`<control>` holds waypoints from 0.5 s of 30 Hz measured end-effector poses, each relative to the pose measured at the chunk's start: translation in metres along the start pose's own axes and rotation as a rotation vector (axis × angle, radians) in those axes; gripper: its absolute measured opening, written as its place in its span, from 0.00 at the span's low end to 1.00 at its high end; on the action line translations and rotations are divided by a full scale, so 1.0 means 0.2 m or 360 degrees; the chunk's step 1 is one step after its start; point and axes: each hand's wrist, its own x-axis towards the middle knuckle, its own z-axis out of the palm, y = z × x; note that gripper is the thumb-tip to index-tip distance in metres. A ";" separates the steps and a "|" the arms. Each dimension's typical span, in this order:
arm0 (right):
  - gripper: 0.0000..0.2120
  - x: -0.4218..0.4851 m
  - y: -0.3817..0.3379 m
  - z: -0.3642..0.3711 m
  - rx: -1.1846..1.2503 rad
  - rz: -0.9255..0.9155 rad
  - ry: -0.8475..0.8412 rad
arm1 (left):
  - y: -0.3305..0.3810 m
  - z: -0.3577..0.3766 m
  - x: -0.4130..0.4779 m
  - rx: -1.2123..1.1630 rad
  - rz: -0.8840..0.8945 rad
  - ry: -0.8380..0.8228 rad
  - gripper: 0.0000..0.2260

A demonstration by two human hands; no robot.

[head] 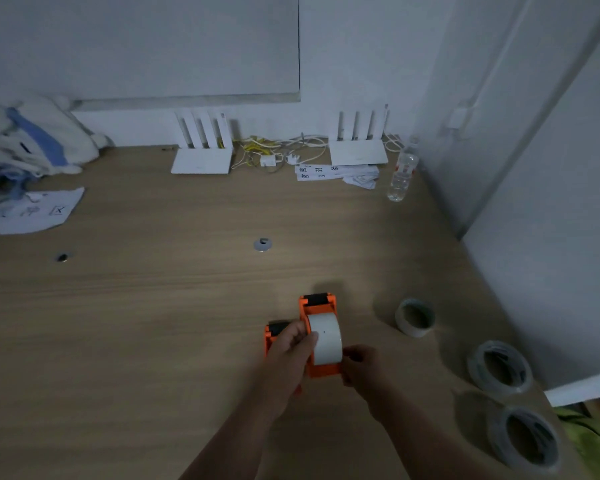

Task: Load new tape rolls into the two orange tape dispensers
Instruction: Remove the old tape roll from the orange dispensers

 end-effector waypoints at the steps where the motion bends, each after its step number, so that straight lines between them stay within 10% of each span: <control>1: 0.05 0.00 0.01 0.01 0.0008 -0.0004 0.0012 | 0.01 0.00 0.00 -0.0085 0.0005 0.0025 0.07; 15: 0.08 -0.07 -0.11 0.03 0.0070 -0.0354 0.0338 | 0.06 0.03 0.01 -0.0354 -0.0081 0.0057 0.07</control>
